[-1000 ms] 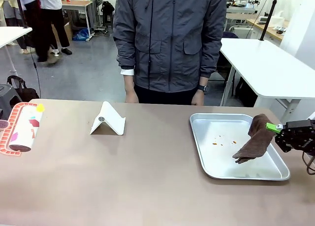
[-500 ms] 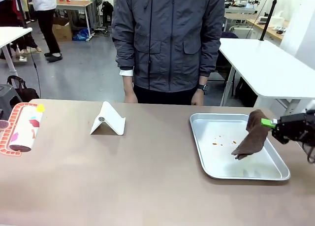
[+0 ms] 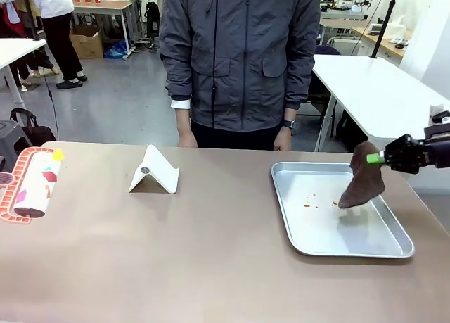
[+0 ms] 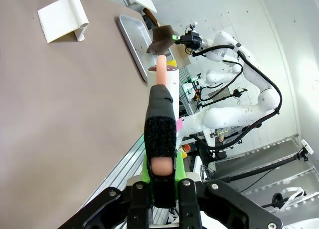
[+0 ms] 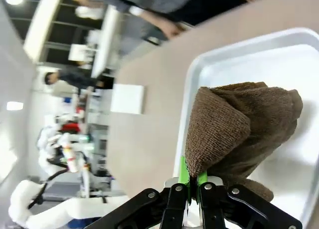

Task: Clean the surface of the table.
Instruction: Clean the area not pointed to by the person.

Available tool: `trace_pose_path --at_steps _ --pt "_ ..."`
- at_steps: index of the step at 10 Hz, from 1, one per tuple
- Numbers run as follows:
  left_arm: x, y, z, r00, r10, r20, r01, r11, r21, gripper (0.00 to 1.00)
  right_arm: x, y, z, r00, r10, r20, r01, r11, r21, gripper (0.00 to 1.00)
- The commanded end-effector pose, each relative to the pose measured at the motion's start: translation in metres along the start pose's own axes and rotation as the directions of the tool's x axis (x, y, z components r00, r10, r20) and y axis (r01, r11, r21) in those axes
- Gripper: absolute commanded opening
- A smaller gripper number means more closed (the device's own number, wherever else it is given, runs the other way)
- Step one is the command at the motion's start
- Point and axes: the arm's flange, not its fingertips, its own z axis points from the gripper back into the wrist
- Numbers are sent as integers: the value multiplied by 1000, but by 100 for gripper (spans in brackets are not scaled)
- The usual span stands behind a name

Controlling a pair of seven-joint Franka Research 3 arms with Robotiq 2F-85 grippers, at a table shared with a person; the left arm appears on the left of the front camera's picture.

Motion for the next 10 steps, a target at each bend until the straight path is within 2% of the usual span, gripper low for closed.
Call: trace_pose_path --at_steps 1,2,3,4,6,8,10 --pt "-4 -1 -1 1000 -19 1 19 1000 5 19 5 2 -18 991 -38 -127 25 994 -107 6" --pt "-4 -1 -1 1000 -19 1 19 1000 5 19 9 2 -30 993 -42 -113 19 981 -193 6" --pt "-4 -1 -1 1000 -19 1 19 1000 5 19 14 0 -46 993 -16 -120 -10 977 -211 6" --pt "-4 -1 -1 1000 -19 1 19 1000 5 19 19 -7 -64 996 -20 -90 -4 968 -252 6" --pt "-4 -1 -1 1000 -19 1 19 1000 5 19 24 -23 -100 996 -41 -81 18 964 -265 6" --pt "-4 -1 -1 1000 -19 1 19 1000 5 19 23 -34 -123 997 -47 -66 22 941 -338 6" --pt "-4 -1 -1 1000 -19 1 19 1000 5 19 21 -38 -141 995 -44 -89 12 945 -328 6"
